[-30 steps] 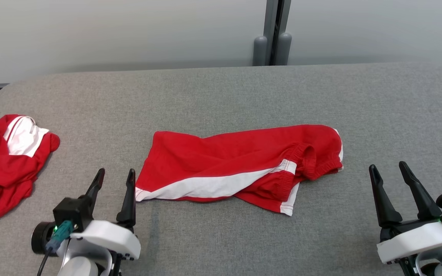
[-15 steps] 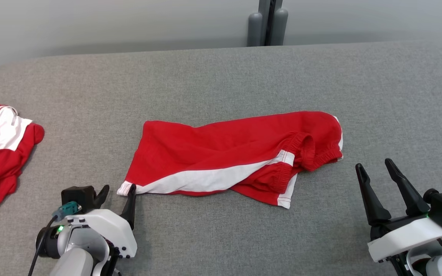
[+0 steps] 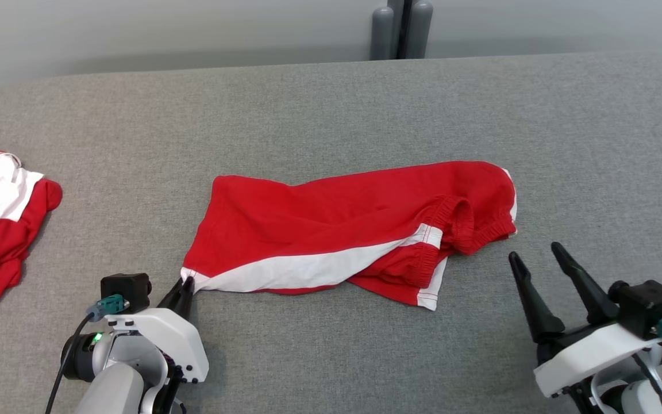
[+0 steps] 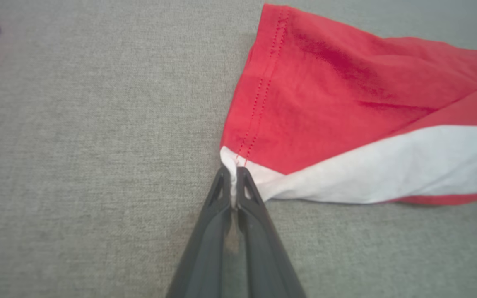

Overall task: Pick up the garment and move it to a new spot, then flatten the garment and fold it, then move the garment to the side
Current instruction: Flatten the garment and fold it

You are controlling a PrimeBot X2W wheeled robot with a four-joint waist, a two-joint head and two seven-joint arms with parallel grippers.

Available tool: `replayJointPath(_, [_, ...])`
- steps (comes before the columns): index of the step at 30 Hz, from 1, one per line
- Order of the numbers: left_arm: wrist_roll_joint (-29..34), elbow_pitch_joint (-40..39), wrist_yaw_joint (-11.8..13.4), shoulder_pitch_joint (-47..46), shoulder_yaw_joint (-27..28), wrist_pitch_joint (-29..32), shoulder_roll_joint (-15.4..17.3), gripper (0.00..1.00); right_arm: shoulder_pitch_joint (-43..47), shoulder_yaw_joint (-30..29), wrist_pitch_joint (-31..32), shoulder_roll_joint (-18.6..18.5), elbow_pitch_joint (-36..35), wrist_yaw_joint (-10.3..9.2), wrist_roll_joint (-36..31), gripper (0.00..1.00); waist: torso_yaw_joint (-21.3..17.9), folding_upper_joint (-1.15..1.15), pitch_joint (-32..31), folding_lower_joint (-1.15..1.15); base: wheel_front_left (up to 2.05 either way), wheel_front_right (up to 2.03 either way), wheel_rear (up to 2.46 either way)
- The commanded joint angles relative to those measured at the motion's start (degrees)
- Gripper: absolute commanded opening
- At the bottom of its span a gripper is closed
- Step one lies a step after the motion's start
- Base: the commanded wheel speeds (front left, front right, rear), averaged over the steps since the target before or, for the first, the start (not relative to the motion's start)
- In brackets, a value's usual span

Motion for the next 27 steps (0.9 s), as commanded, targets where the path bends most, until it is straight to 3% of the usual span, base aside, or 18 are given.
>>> replayJointPath(1, [0.0, 0.4, -0.3, -1.0, -0.1, -0.5, 0.3, 0.00, -1.0, 0.9, 0.5, -0.6, -0.1, 0.12, 0.4, 1.00, 0.4, 0.00, 0.3, 0.00, 0.00, 0.00, 0.00])
replayJointPath(13, [0.7, 1.9, -0.7, -4.1, -1.8, -2.5, -1.2, 0.00, -6.7, 11.8, 7.1, -2.9, 3.0, 0.12, 5.6, 1.00, 3.9, 0.00, 3.5, 0.00, 0.00, 0.00, 0.00])
replayJointPath(27, [0.5, 4.0, -1.0, -6.4, -3.2, -4.7, -2.2, 0.00, -13.0, 13.6, 4.9, -4.5, 8.0, 0.12, 8.7, 1.00, 5.9, 0.00, 5.7, 0.00, 0.00, 0.00, 0.00])
